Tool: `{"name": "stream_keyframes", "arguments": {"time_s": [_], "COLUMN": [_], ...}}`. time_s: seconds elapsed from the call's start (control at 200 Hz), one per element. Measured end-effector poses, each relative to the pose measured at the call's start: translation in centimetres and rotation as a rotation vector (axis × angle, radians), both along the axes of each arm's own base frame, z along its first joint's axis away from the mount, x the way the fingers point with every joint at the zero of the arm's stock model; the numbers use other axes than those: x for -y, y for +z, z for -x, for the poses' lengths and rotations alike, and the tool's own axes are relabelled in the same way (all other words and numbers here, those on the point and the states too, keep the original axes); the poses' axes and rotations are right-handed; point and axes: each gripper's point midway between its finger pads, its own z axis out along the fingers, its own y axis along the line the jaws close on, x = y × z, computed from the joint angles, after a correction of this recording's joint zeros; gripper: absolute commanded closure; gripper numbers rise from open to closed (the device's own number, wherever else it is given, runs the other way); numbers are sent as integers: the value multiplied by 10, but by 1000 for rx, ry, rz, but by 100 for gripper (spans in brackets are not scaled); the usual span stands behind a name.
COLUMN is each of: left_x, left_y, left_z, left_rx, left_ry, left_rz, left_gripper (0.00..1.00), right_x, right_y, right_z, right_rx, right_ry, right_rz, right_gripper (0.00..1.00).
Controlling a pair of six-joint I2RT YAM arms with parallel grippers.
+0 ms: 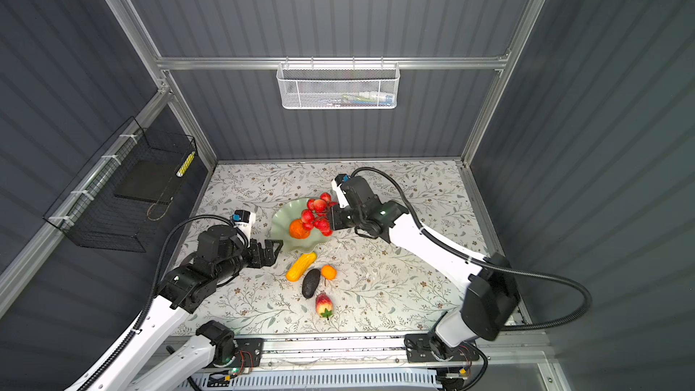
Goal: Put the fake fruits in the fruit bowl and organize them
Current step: 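Lift the strawberry bunch with the right gripper and drop it into the bowl, then grasp the yellow squash with the left gripper while the right reaches for the small orange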
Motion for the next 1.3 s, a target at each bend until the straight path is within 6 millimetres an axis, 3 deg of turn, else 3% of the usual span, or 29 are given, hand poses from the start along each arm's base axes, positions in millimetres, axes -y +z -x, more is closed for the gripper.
{"name": "stream_keyframes", "arguments": {"time_s": [0.19,0.33,0.435,0.525,0.715,0.92,1.025,1.101,1.301], "left_x": [3,6,13,22,45,55,54,53,58], "left_y": [-35,-52,-61,-71,-97,-124,-143,-154,-170], "left_z": [5,7,7,9,14,14,12,10,2], "left_rx": [-113,-156,-175,-197,-250,-283,-306,-319,-343], "left_ry": [0,-5,-27,-57,-130,-153,-152,-149,-163], "left_rz": [-13,-16,-15,-26,-93,-186,-257,-298,-343], "left_gripper": [7,7,7,7,7,8,8,14,56], "right_x": [-43,-50,-50,-51,-42,6,28,39,65], "right_y": [-31,-57,-73,-75,-51,32,59,62,27], "right_z": [-51,-67,-69,-68,-65,-59,-43,-31,-1], "right_rx": [-12,-47,-79,-100,-87,53,119,134,69], "right_ry": [36,41,48,45,46,-32,-59,-71,-111], "right_rz": [-19,-16,-6,-19,-83,-189,-219,-220,-166], "right_gripper": [100,95,71,50,21,8,5,5,5]}}
